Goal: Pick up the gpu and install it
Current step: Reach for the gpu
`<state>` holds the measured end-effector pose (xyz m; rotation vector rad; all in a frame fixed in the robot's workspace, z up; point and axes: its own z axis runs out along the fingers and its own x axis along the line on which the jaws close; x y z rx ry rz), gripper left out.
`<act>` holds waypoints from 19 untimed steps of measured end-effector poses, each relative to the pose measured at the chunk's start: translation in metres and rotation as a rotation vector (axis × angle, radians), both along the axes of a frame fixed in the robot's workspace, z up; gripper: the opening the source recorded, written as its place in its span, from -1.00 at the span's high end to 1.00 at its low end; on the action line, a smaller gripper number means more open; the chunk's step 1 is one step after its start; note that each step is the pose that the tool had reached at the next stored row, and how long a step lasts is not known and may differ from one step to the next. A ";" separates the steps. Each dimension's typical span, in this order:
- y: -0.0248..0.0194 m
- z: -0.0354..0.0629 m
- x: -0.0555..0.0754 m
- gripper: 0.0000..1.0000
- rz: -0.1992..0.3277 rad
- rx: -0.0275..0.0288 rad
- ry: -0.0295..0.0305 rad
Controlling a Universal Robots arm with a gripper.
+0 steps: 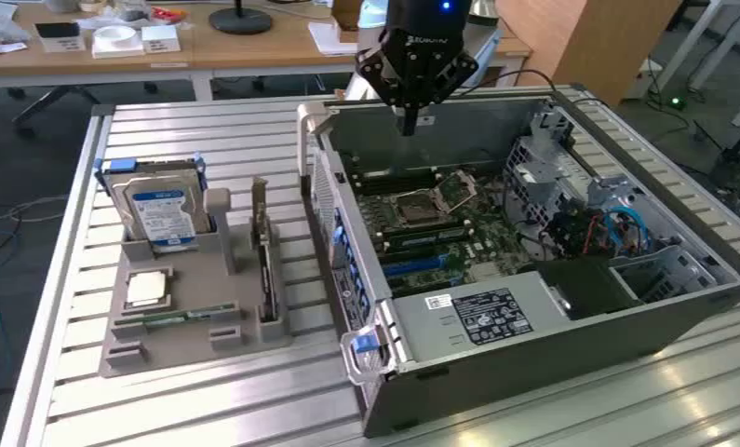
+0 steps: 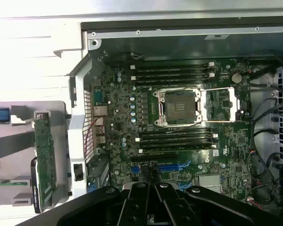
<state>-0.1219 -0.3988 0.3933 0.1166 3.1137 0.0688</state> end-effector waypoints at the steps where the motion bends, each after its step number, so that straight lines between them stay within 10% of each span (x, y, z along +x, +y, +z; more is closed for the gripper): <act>1: 0.0000 0.0000 0.000 0.79 0.000 0.0000 0.0000; 19: 0.0000 0.0000 -0.010 0.79 0.000 0.0000 0.0000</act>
